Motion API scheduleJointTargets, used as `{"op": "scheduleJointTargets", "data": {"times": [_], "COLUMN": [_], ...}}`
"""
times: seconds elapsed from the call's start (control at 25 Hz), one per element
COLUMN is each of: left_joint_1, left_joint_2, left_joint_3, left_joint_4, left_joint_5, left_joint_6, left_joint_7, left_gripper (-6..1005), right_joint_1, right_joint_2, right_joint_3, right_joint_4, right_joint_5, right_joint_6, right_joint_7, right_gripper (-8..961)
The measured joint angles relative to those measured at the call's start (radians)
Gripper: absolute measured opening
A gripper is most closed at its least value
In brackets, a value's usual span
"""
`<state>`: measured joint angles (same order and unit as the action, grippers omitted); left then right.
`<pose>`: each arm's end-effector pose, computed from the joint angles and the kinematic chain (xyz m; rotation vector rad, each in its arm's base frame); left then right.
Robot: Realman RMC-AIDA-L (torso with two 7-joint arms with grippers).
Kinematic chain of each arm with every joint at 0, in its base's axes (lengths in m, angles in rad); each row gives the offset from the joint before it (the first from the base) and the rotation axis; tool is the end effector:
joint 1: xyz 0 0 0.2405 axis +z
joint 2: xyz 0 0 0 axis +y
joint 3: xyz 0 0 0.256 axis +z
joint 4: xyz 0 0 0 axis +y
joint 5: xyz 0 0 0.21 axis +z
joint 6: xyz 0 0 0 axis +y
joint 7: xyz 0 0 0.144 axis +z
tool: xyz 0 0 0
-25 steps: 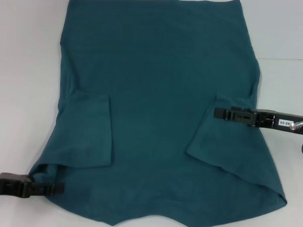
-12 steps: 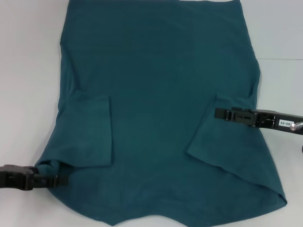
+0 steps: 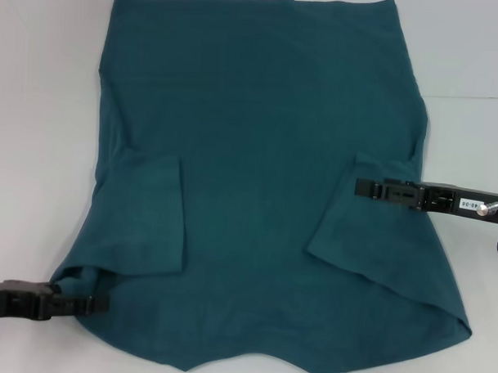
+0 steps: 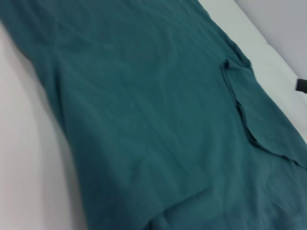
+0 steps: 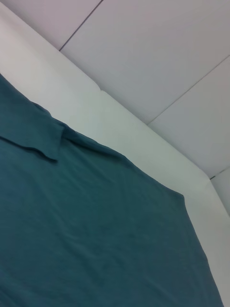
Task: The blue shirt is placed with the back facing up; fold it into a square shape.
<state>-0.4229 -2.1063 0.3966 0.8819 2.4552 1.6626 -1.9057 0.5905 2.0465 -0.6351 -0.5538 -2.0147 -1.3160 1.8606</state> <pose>-0.3373 0.2782 0.0367 -2.4230 -1.4887 -0.3854 0.2803 0.3660 0.0028 -2.3618 1.3394 0.7206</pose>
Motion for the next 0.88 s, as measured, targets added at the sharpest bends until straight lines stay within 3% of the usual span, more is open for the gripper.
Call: {"op": "scheduleJointTargets", "data": {"times": [0.52, 0.88], "left_joint_1": [-0.007, -0.006], "left_joint_2": [0.0, 0.0], "left_joint_3": [-0.001, -0.001], "left_joint_4": [-0.007, -0.02], "left_joint_5": [0.0, 0.006], "left_joint_6": [-0.079, -0.102], "left_joint_7": [-0.046, -0.065], "left_gripper": [827, 423], "right_joint_1": [0.0, 0.0], "right_joint_2": [-0.005, -0.006], "right_joint_3": [0.001, 0.002], "right_joint_4": [0.0, 0.0], "right_joint_5": [0.001, 0.001], "right_joint_6": [0.0, 0.0], "right_joint_7": [0.0, 0.0], "right_gripper": [928, 928]}}
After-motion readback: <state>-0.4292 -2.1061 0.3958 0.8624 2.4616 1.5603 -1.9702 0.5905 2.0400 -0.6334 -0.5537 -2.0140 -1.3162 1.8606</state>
